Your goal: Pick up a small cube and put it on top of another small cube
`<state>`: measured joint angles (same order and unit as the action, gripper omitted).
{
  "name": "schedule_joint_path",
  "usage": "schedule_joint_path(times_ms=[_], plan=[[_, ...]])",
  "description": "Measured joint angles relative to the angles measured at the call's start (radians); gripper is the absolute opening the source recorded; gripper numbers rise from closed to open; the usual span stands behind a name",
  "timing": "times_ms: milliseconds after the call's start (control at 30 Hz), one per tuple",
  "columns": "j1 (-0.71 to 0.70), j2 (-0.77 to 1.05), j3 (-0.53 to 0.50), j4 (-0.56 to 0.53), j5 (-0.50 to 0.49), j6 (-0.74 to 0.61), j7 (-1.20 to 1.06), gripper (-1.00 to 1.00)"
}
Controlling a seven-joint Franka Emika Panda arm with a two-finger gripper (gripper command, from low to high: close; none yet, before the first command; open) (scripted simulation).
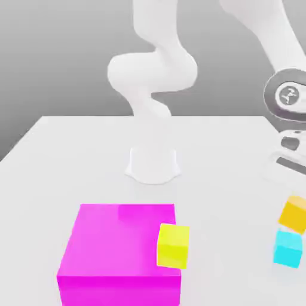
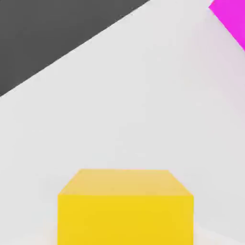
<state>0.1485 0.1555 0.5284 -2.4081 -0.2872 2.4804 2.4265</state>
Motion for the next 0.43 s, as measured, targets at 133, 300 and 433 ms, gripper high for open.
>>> schedule_joint_path(times_ms=[133,300,433], plan=[[-0.018,-0.004,0.016,-0.058,0.12,0.108,0.014,-1.0],[0.04,0.128,-0.07,-0.054,-0.009,0.225,0.118,-1.0],[0.053,0.15,-0.087,-0.052,-0.033,0.243,0.136,1.0]])
